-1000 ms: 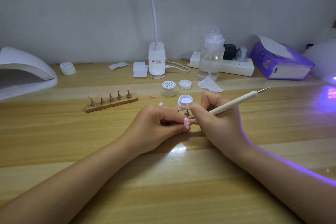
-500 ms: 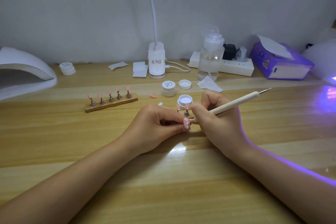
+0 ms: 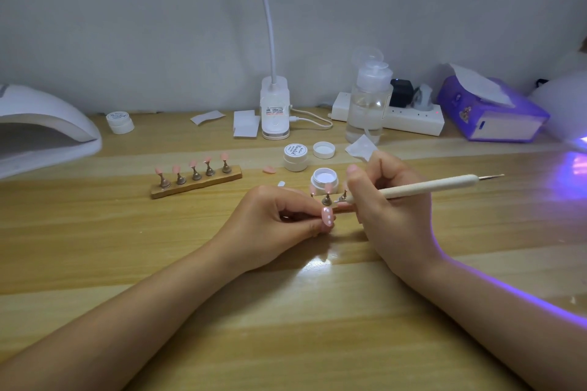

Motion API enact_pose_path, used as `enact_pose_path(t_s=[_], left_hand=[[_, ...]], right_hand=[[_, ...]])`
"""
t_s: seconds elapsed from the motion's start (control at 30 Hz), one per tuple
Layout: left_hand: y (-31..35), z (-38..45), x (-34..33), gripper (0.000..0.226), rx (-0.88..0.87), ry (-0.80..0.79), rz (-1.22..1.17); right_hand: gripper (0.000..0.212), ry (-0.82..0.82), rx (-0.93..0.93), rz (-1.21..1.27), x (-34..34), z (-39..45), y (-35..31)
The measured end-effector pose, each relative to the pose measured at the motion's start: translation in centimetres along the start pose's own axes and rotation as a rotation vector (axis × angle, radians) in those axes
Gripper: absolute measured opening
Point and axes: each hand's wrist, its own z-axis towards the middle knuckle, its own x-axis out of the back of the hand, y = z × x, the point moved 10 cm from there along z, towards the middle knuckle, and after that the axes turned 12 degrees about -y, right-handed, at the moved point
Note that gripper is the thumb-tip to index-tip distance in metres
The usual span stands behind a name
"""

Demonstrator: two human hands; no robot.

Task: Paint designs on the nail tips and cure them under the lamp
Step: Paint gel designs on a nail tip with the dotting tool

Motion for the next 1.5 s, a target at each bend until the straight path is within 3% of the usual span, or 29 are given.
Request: enact_pose_path(t_s=[0.2,0.53,0.8,1.03,1.5], left_hand=[[1.5,-0.6,0.9,0.011,-0.089,0.087,-0.088],[2.9,-1.1,2.1,0.01,-0.178,0.194,0.055],[0.2,-1.1,4.4,0.021,0.045,0.267,0.159],[-2.2,-1.2,4.0,0.024,0.222,0.234,0.051],[-3.3,-1.0,3.9,0.012,0.305,0.209,0.038]], right_hand=[[0.04,0.113,0.027,0.002,1.4,0.0,-0.3],[0.042,0.197,-0.042,0.014,2.3,-0.2,0.1],[0.041,0.191,-0.065,0.012,2.5,-0.2,0.3],[0.041,0.175,-0.06,-0.015,2.2,-0.2,0.2],[0.042,0.074,-0.069,0.0,1.1,0.0,0.3]])
